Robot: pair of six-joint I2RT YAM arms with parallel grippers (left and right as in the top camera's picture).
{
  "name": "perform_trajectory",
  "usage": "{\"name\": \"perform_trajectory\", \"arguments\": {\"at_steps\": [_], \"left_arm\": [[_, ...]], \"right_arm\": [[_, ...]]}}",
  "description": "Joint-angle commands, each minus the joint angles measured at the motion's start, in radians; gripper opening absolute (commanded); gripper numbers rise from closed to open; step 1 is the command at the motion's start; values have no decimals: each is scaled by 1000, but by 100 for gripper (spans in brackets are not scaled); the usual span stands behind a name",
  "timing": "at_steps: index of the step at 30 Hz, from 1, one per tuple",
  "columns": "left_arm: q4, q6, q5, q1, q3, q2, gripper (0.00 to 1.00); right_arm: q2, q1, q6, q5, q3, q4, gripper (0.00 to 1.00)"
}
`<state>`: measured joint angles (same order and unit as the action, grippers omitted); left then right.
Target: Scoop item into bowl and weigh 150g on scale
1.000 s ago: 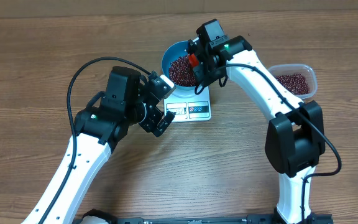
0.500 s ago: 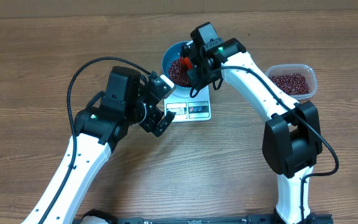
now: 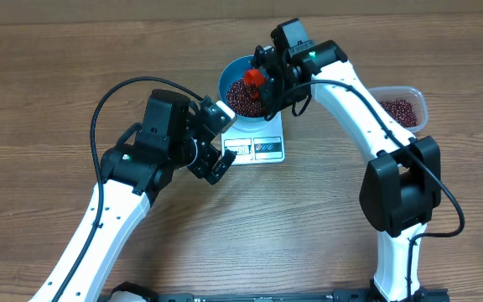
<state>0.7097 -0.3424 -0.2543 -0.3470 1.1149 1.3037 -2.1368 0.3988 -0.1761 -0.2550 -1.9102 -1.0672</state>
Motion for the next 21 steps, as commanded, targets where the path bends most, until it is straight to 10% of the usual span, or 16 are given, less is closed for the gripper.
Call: {"name": "perform_trajectory", "arguments": {"at_steps": [1, 21], "left_arm": [[-3, 10, -1, -7, -2, 4, 100], [-3, 10, -1, -7, -2, 4, 99]], "right_arm": [[28, -11, -1, -37, -36, -18, 4], [112, -5, -12, 151, -36, -84, 4]]}}
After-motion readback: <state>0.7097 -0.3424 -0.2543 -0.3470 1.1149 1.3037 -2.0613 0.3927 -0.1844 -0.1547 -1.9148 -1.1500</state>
